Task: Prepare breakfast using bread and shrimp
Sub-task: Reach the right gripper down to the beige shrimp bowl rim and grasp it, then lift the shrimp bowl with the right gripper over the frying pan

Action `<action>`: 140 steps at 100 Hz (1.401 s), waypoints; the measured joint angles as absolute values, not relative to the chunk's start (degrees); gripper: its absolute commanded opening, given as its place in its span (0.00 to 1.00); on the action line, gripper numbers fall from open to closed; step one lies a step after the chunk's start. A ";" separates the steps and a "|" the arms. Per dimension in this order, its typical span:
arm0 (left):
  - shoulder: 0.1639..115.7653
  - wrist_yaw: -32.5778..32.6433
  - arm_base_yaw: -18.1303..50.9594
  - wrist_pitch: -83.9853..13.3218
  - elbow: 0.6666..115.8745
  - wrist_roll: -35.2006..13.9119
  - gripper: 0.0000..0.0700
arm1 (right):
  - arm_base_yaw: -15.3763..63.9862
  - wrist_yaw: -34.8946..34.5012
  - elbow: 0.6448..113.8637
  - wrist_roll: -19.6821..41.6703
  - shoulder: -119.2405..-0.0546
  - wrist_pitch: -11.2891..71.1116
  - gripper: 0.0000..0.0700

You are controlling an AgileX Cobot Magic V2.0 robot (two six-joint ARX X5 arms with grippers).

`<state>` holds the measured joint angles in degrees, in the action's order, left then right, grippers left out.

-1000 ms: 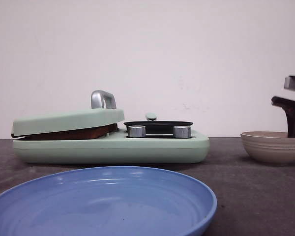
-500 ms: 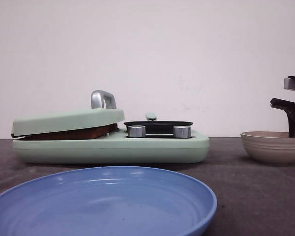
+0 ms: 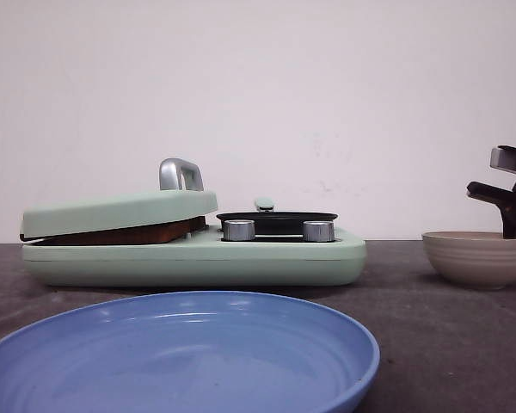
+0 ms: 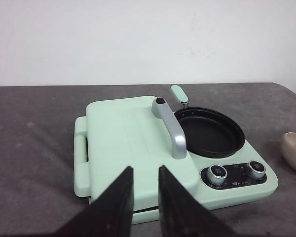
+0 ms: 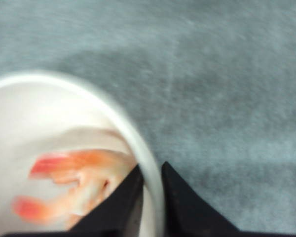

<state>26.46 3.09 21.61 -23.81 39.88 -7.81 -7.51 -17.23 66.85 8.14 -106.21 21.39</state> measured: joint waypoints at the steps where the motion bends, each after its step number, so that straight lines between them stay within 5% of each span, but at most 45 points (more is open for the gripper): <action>1: 26.46 3.09 21.61 -23.84 39.88 -7.81 0.03 | -7.51 -17.28 66.87 8.14 -106.19 21.37 0.00; 76: 26.46 3.09 21.61 -25.10 39.88 -7.81 0.03 | -5.26 -15.66 75.31 7.40 -100.82 22.11 0.00; 105: 26.46 3.09 21.61 -25.10 39.88 -7.79 0.03 | 3.62 -9.17 89.27 3.55 -99.35 27.70 0.00; 140: 26.46 3.09 21.61 -25.10 39.88 -7.35 0.03 | 14.35 -2.90 94.63 0.23 -99.44 22.04 0.00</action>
<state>26.46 3.09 21.61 -25.10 39.88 -7.35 14.35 -2.90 94.63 0.23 -99.44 22.04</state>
